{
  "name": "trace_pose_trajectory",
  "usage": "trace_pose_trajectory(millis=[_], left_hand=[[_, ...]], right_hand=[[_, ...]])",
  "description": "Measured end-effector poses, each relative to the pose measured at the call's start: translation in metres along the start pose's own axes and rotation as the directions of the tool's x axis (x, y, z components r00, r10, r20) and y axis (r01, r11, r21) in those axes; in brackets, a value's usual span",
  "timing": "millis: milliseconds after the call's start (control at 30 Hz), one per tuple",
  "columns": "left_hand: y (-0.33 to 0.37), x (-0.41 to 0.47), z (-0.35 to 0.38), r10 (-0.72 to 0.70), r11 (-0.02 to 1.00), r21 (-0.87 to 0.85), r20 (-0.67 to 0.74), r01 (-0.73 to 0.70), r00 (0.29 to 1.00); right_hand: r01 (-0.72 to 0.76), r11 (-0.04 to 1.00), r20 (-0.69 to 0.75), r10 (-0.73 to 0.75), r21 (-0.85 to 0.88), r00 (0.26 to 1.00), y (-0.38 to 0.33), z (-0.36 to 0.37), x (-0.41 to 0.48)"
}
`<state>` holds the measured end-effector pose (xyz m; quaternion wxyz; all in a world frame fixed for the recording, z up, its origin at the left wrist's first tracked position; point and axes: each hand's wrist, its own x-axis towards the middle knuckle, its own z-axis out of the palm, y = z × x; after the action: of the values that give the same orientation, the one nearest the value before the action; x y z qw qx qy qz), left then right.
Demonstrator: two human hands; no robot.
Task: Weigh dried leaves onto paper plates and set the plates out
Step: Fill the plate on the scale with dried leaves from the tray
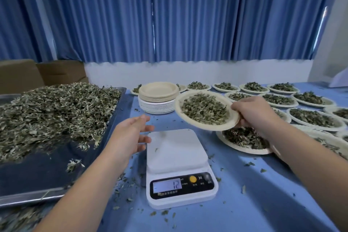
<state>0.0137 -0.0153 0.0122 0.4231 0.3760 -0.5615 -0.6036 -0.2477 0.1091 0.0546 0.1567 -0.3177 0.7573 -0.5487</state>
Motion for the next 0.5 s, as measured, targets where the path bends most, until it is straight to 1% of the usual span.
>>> trace_pose_trajectory(millis=[133,267,367,433,500], left_hand=[[-0.004,0.004,-0.005,-0.004,0.998,0.065,-0.038,0.006,0.999],[-0.006,0.012,-0.008,-0.015,0.994,0.106,-0.071,0.022,0.997],[-0.011,0.017,-0.01,-0.019,0.991,0.127,-0.085,0.03,0.996],[-0.015,0.02,-0.009,-0.021,0.99,0.138,-0.084,0.032,0.996],[-0.017,0.023,-0.008,-0.021,0.988,0.148,-0.083,0.033,0.996]], right_hand=[[-0.058,0.994,-0.054,0.053,-0.095,0.997,-0.001,-0.039,0.032],[-0.157,0.97,-0.182,0.123,-0.185,0.975,0.009,-0.076,0.062],[-0.217,0.932,-0.263,0.14,-0.292,0.954,0.021,-0.098,0.074],[-0.253,0.911,-0.319,0.146,-0.326,0.936,0.029,-0.104,0.078],[-0.269,0.888,-0.332,0.144,-0.373,0.932,0.034,-0.106,0.08]])
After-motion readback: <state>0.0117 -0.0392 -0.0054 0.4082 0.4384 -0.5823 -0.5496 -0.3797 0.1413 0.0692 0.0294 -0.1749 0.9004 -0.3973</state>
